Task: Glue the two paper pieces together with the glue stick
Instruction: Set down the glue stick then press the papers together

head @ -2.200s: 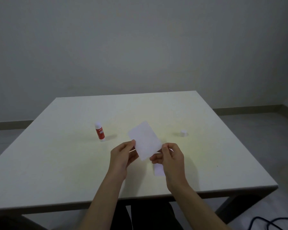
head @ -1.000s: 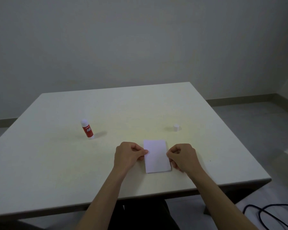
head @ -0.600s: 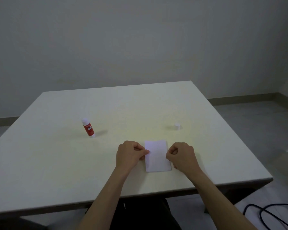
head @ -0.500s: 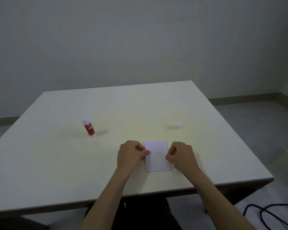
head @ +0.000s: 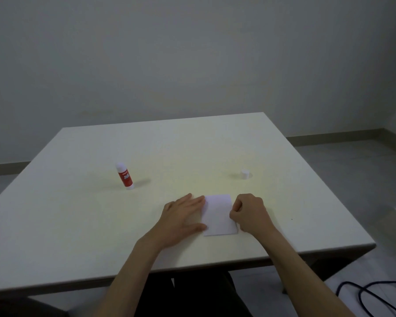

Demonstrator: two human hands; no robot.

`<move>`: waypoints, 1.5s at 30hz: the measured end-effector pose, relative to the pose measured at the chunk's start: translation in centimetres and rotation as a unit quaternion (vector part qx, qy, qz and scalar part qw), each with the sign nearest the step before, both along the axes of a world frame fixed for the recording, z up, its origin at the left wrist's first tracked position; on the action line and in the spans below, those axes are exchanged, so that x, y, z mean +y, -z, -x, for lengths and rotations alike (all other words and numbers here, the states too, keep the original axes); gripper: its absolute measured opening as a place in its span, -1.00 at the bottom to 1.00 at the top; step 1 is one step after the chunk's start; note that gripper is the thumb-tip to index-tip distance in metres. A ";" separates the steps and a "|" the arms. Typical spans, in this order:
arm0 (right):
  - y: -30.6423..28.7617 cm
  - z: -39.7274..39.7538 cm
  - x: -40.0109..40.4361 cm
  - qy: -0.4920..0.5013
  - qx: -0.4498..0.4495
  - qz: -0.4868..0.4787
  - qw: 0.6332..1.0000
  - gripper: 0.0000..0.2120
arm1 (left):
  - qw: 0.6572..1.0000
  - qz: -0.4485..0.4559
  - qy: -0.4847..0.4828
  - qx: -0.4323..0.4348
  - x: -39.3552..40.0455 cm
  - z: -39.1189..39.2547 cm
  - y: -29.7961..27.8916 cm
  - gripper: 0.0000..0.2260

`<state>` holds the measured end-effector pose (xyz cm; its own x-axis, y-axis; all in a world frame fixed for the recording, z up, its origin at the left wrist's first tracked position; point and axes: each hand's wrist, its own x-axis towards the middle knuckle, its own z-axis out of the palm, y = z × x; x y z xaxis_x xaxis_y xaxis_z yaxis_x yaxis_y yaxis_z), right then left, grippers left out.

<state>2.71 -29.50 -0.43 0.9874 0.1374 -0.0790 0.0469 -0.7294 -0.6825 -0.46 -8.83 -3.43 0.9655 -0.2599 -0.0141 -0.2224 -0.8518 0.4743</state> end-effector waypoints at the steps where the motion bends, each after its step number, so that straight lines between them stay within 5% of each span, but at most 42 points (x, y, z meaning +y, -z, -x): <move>1: -0.1 0.0 0.0 0.001 -0.001 0.001 1.000 -0.81 | 1.000 -0.023 0.011 0.007 0.0 0.1 0.1 -0.38; 9: -0.1 0.3 2.0 -0.033 0.005 0.008 0.999 -0.88 | 0.996 -0.075 -0.008 0.040 2.2 0.4 -0.6 -0.32; 13: 0.2 1.9 3.2 -0.095 -0.100 0.016 0.990 -0.86 | 0.995 -0.068 -0.039 0.057 5.6 1.0 -0.5 -0.30; 18: 1.8 5.0 3.7 -0.369 -0.184 0.089 0.907 -0.53 | 0.997 -0.032 -0.036 0.064 5.8 1.0 0.0 -0.28; 20: 2.6 4.8 3.7 -0.404 -0.195 0.141 0.882 -0.47 | 0.997 -0.027 -0.031 0.063 5.7 1.2 0.0 -0.26; 24: 2.3 2.0 6.3 -0.413 -0.225 0.242 0.848 -0.46 | 0.997 -0.014 -0.046 0.066 7.9 2.1 -0.1 -0.24; 28: 1.6 -0.7 6.9 -0.354 -0.231 0.305 0.854 -0.47 | 0.997 -0.014 -0.038 0.069 7.5 2.0 -0.5 -0.24; 36: 2.9 1.9 5.4 -0.434 -0.212 0.262 0.836 -0.43 | 0.998 -0.003 -0.030 0.049 6.8 2.2 -0.3 -0.30; 41: 1.9 -1.2 4.8 -0.343 -0.172 0.278 0.881 -0.45 | 0.998 -0.006 -0.028 0.060 6.8 2.1 -0.2 -0.26; 45: 2.3 0.7 4.1 -0.386 -0.195 0.271 0.860 -0.44 | 0.998 0.002 -0.030 0.054 7.0 2.1 0.3 -0.26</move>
<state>2.03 -25.39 -2.76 0.5843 0.8113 -0.0213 0.8083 -0.5840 -0.0745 -2.59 -1.84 -3.69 0.9722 -0.2024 -0.1181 -0.1189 -0.8603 0.4957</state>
